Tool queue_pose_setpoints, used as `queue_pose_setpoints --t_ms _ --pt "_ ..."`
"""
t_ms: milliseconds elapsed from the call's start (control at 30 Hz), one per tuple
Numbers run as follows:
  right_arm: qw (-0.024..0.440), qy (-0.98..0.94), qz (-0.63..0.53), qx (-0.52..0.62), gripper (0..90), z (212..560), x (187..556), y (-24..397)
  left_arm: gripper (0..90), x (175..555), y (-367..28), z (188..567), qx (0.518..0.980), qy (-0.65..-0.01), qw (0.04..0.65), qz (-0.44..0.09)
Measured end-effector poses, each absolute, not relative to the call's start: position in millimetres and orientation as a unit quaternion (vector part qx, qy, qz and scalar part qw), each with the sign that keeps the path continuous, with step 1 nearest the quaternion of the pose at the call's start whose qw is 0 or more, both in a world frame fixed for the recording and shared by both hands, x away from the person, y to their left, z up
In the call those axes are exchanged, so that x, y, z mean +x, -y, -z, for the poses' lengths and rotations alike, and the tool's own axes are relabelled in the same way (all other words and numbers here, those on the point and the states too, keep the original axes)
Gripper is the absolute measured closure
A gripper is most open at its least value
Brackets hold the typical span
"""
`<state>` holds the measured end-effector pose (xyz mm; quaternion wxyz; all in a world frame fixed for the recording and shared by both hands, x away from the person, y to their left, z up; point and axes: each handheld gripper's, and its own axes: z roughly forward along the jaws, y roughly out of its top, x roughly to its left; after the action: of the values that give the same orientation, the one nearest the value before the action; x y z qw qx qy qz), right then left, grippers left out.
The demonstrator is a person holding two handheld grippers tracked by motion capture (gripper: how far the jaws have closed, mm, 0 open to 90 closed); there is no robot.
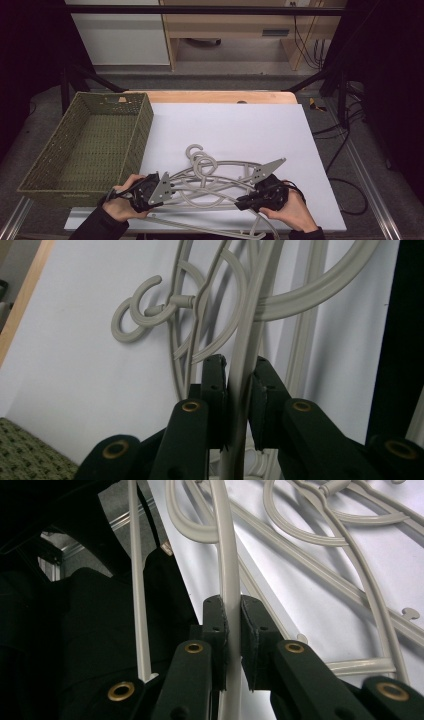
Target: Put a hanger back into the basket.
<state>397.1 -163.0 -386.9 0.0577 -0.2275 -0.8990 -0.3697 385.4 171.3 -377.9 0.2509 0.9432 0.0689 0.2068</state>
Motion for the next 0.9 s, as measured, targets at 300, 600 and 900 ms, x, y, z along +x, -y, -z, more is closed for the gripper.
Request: queue_pose_setpoints --t_ms 300,600,900 --pt "0.029 0.892 0.386 -0.235 78.2 384 398 169 81.3 382 -170 377 0.943 -0.071 0.256 -0.2" --pt "-0.019 0.862 0.435 -0.259 62.1 376 396 180 81.7 383 -172 371 0.933 -0.106 0.274 -0.207" --pt "-0.126 0.791 0.515 -0.305 34.2 364 394 201 81.8 392 -181 368 0.909 -0.191 0.287 -0.234"
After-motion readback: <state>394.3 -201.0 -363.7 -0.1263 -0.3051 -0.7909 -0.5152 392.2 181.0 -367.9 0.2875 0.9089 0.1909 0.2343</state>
